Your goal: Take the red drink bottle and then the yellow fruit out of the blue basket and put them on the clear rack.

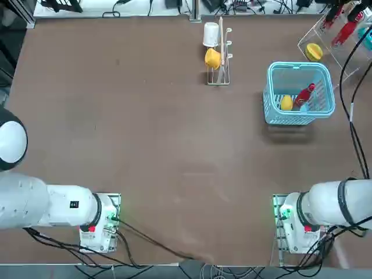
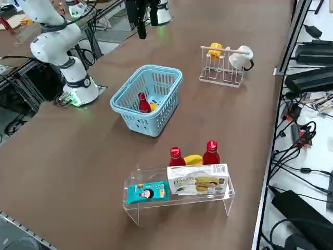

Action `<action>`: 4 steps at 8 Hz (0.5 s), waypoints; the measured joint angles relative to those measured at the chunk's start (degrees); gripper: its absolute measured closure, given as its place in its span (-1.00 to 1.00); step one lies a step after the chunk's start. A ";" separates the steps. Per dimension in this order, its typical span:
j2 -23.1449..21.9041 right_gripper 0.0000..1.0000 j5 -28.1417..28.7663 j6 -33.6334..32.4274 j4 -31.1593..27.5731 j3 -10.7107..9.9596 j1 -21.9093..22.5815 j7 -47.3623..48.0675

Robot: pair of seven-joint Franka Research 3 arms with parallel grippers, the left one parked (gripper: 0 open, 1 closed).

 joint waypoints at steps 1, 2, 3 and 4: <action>-0.01 -1.00 0.00 -0.27 0.00 -0.02 0.00 0.00; -0.05 -1.00 0.00 -0.56 0.01 -0.06 -0.02 0.00; -0.06 -1.00 0.00 -0.59 0.20 -0.06 -0.02 0.00; -0.03 -1.00 0.00 -0.59 0.71 -0.06 -0.02 0.02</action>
